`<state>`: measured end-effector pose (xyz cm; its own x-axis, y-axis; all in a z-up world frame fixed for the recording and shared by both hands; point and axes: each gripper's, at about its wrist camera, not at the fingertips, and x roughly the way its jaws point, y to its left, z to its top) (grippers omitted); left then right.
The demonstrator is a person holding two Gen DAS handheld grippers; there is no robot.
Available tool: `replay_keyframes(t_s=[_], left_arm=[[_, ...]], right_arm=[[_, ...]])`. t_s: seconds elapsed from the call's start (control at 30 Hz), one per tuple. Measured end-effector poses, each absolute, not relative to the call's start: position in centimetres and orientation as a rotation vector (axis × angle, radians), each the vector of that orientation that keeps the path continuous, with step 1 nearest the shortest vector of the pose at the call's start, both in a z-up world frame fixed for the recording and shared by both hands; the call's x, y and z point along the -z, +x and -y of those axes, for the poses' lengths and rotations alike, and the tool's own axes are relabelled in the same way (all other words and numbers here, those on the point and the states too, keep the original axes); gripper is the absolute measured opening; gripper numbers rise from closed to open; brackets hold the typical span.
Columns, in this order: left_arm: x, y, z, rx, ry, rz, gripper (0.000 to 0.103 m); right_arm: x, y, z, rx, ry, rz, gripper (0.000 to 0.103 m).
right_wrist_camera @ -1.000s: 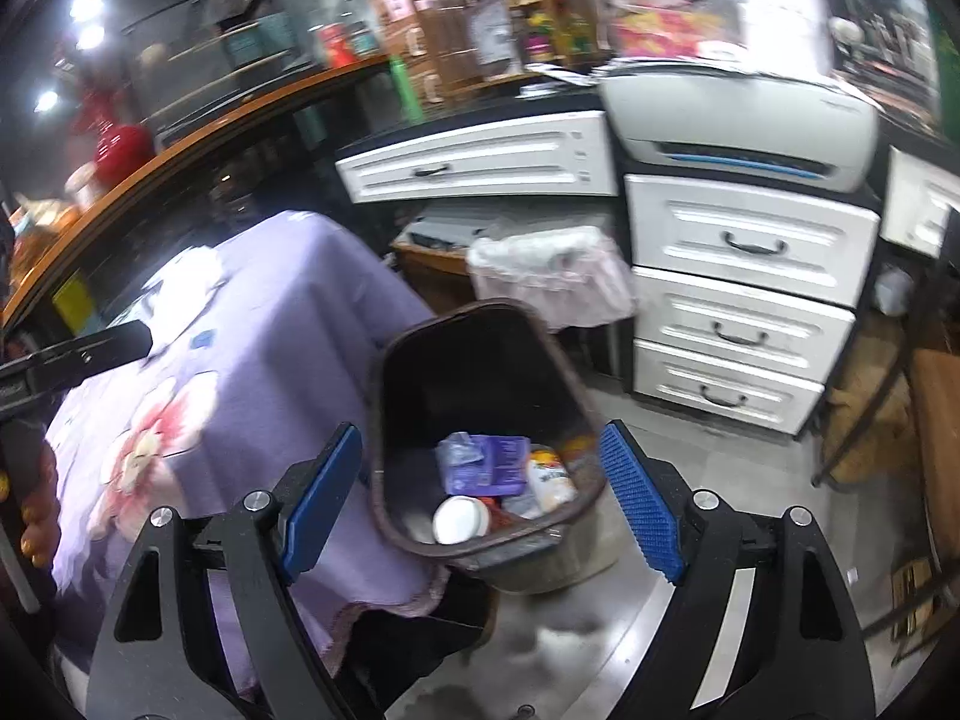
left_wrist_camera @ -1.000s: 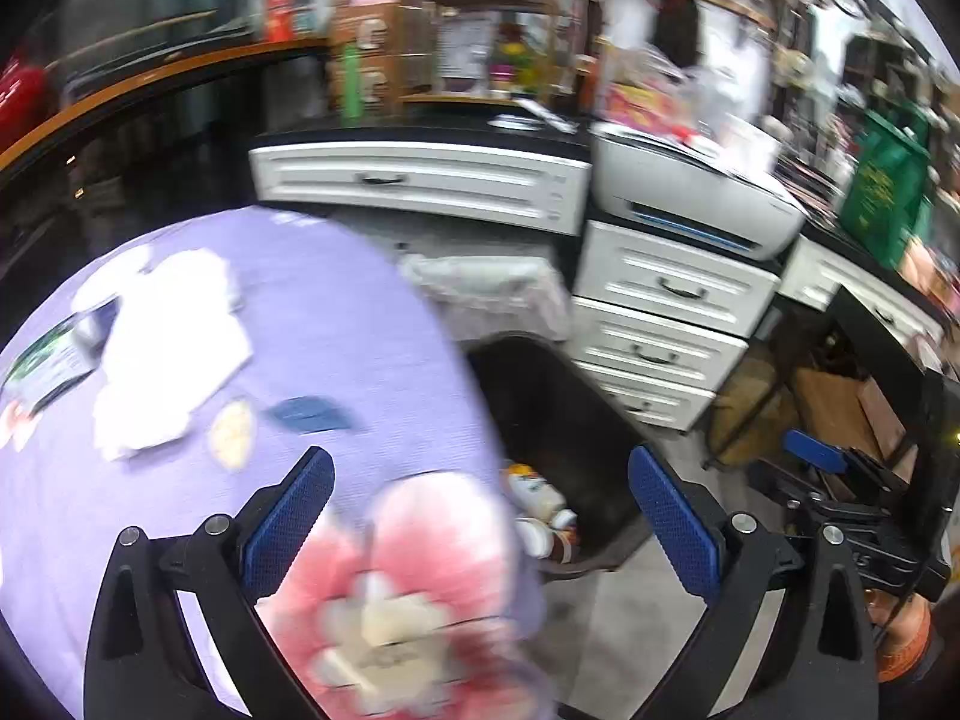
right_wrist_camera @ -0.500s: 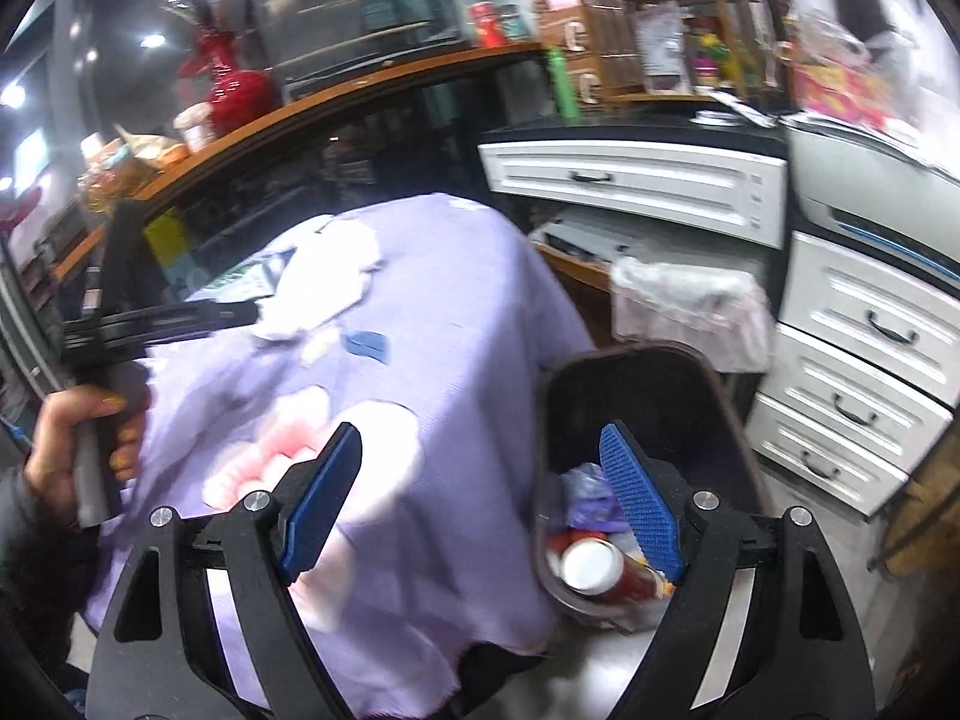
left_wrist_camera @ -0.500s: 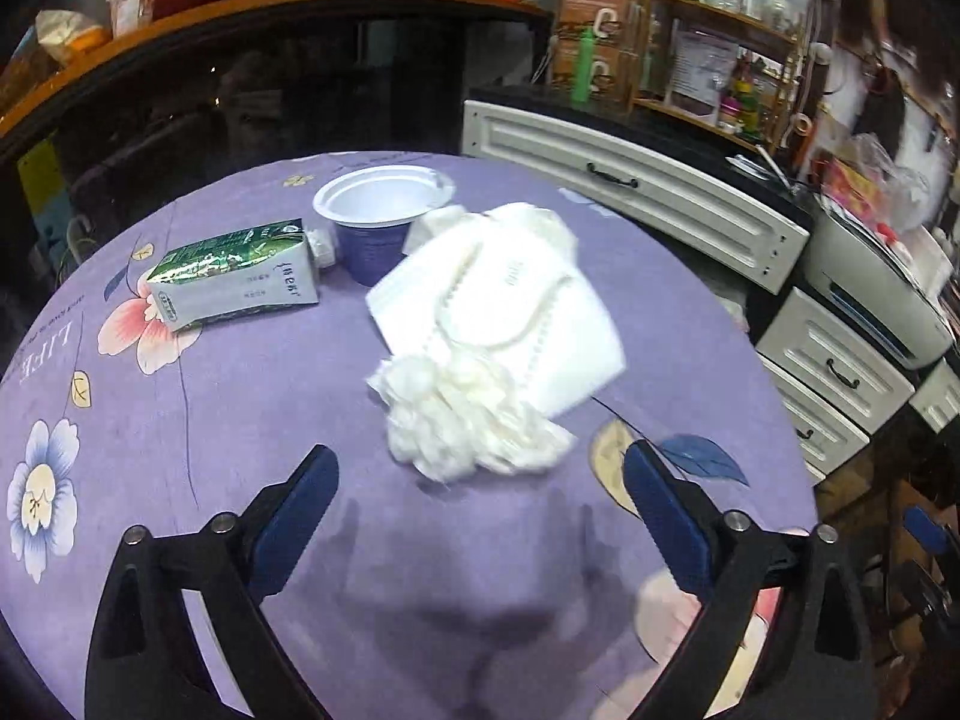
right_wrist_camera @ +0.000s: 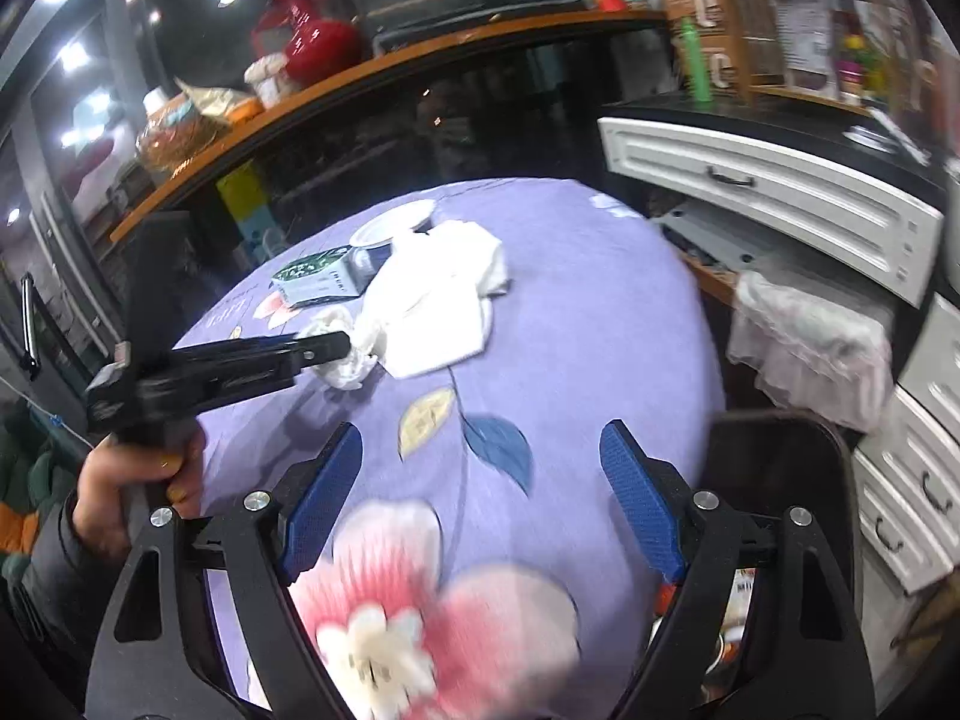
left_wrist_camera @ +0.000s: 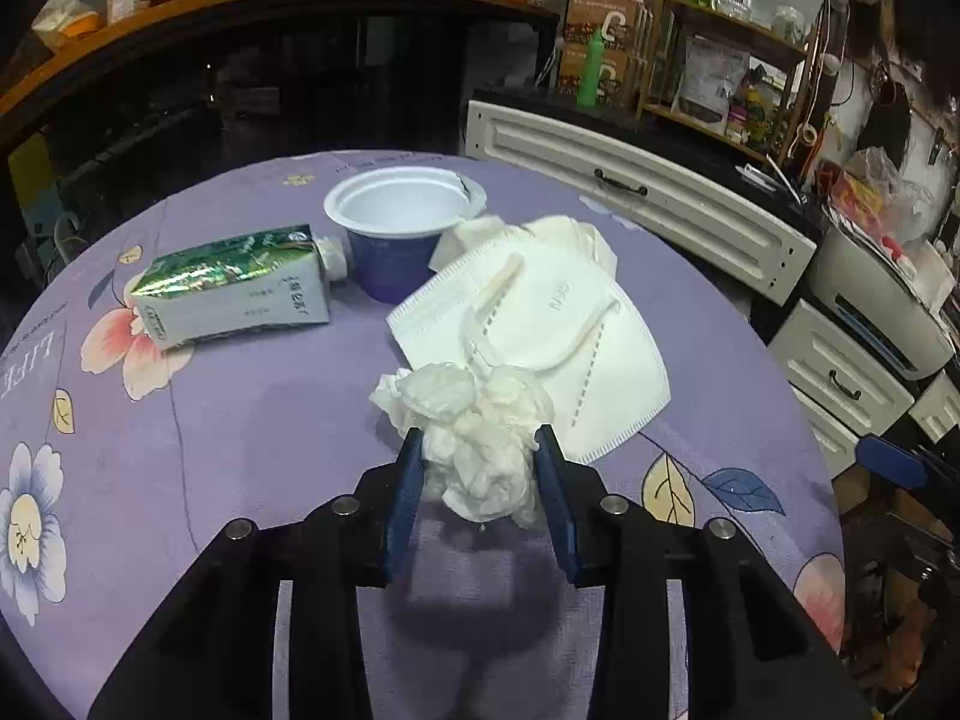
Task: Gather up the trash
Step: 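Grasp the crumpled white tissue with the left gripper, then grasp the flat white napkin with the right gripper while the left holds the tissue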
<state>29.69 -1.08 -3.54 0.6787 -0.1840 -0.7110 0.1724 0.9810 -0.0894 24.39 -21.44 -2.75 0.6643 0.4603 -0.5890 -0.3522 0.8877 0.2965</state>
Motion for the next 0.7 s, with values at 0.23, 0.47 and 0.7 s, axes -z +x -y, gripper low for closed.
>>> replay_keyframes(t_s=[0.23,0.47,0.7], left_arm=[[2.2,29.8,-1.4,0.113,-0.033,-0.716,0.037],[1.9,30.2,-1.5,0.109,-0.074,-0.714,0.037],[2.3,30.2,-1.9,0.133,-0.128,-0.735,0.037]], right_arm=[[2.8,30.7,17.0,-0.535,0.087,-0.789,0.081],[5.0,36.2,15.2,-0.563,0.095,-0.899,0.065],[6.0,37.5,13.8,-0.598,0.095,-0.934,0.044]])
